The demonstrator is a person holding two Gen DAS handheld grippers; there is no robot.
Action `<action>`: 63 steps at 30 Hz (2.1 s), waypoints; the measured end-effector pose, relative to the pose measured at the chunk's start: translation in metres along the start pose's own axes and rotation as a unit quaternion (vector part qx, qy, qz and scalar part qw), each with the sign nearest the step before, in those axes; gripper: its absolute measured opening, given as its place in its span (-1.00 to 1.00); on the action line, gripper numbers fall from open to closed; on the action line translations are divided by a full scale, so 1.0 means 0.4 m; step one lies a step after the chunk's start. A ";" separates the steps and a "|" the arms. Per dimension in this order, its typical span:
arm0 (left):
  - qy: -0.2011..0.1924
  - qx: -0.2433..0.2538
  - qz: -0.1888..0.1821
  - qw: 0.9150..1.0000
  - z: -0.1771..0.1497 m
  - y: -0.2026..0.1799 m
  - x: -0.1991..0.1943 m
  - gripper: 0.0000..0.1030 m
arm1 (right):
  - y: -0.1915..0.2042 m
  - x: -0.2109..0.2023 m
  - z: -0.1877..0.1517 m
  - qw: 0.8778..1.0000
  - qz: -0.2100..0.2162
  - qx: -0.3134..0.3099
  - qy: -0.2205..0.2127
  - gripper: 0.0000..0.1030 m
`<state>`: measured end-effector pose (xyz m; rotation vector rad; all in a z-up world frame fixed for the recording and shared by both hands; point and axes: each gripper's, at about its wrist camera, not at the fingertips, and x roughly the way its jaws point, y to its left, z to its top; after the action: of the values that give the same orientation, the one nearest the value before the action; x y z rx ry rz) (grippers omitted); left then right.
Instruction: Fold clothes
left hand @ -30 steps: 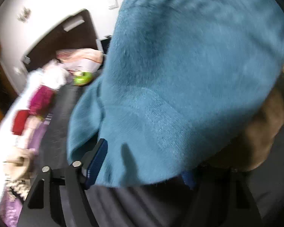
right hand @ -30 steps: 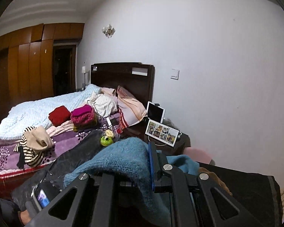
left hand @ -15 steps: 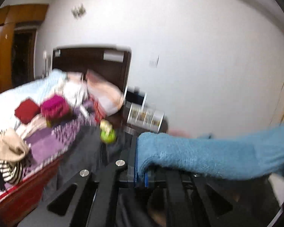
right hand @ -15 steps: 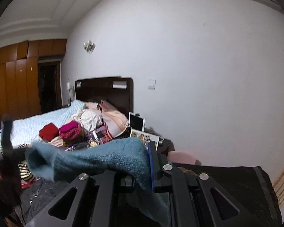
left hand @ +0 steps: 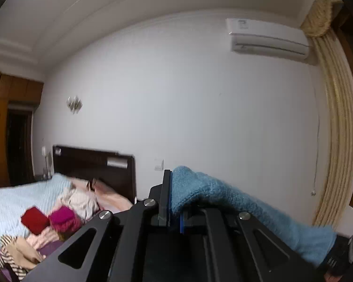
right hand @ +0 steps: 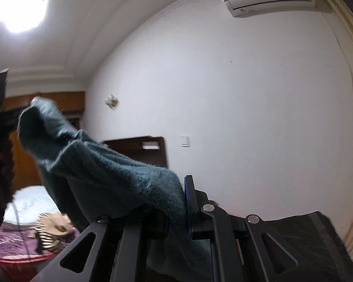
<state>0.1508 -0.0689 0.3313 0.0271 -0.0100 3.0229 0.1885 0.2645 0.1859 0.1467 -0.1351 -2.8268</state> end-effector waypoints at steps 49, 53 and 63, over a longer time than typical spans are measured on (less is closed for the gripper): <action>0.028 0.035 -0.046 0.998 -0.020 -0.171 -0.428 -0.83 | -0.172 -0.577 0.104 0.956 -0.221 -0.057 -0.184 -0.80; 0.043 0.044 -0.087 0.994 -0.054 -0.205 -0.426 -0.82 | -0.200 -0.601 0.103 0.946 -0.260 -0.065 -0.182 -0.80; 0.125 0.048 -0.173 0.976 -0.185 -0.315 -0.236 -0.82 | -0.275 -0.647 0.096 0.915 -0.356 -0.085 -0.171 -0.80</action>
<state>0.2579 0.0457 0.2565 -0.3100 0.1478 2.6540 0.3965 0.4514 0.2344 -0.4308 0.1215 -3.5450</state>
